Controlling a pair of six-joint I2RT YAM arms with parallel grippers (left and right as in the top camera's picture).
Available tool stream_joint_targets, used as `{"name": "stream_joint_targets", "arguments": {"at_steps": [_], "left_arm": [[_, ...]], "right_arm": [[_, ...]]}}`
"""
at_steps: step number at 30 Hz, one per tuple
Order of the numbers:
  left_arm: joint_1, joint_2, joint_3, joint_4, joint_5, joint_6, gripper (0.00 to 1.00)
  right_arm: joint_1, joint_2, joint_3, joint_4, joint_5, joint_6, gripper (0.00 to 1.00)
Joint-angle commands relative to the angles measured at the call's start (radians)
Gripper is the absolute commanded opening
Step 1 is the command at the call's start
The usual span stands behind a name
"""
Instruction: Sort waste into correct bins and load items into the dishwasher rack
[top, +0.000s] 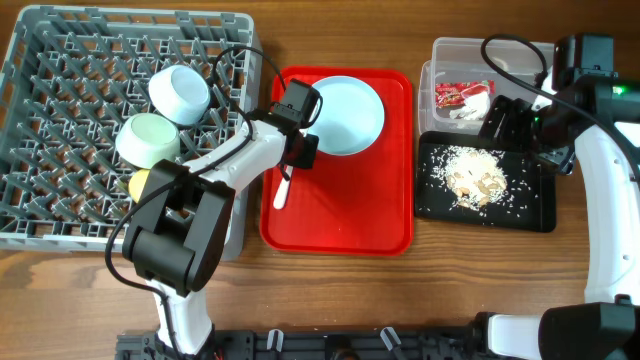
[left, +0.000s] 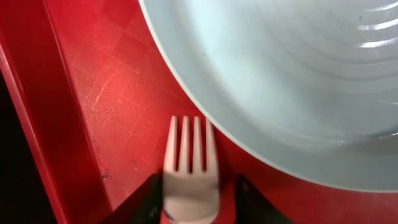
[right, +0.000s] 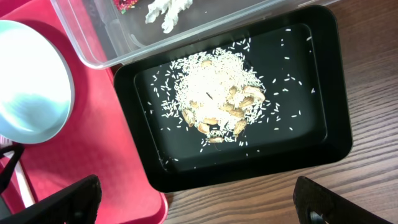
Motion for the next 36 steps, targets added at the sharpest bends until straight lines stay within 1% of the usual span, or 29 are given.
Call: {"name": "stream_joint_targets", "arguments": {"at_steps": [1, 2, 3, 7, 9, 12, 17, 21, 29, 32, 36], "left_arm": [[-0.005, 0.045, -0.009, -0.019, -0.017, 0.016, 0.32], [-0.005, 0.045, -0.009, -0.023, -0.017, 0.016, 0.31], [-0.005, 0.045, -0.009, -0.026, -0.017, 0.016, 0.27], [-0.005, 0.045, -0.009, -0.034, -0.017, 0.016, 0.24], [-0.005, 0.045, -0.009, -0.034, -0.017, 0.016, 0.20], [-0.005, 0.043, -0.008, -0.036, -0.017, 0.012, 0.17], [-0.005, 0.014, -0.008, -0.051, -0.017, 0.012, 0.16], [-0.005, -0.053, -0.008, -0.075, -0.017, 0.008, 0.17], [0.018, -0.260, -0.008, -0.152, -0.019, 0.010, 0.18], [0.052, -0.357, -0.008, -0.156, -0.034, 0.010, 0.17], [0.124, -0.467, -0.008, -0.156, -0.077, 0.016, 0.21]], "right_arm": [[-0.002, -0.023, 0.005, -0.001, -0.001, -0.013, 1.00], [-0.002, -0.023, 0.005, -0.001, -0.001, -0.013, 1.00], [-0.002, -0.023, 0.005, -0.001, -0.001, -0.013, 1.00], [-0.002, -0.023, 0.005, -0.001, -0.001, -0.013, 1.00], [-0.002, -0.023, 0.005, -0.002, -0.001, -0.013, 1.00], [-0.002, -0.023, 0.005, -0.004, -0.001, -0.013, 1.00], [-0.002, -0.023, 0.005, -0.004, -0.001, -0.013, 1.00], [-0.002, -0.023, 0.005, -0.004, -0.001, -0.013, 1.00], [-0.002, -0.023, 0.005, -0.004, 0.000, -0.013, 1.00], [-0.002, -0.023, 0.005, -0.004, 0.000, -0.013, 1.00], [-0.002, -0.023, 0.005, -0.004, 0.000, -0.013, 1.00]]}}
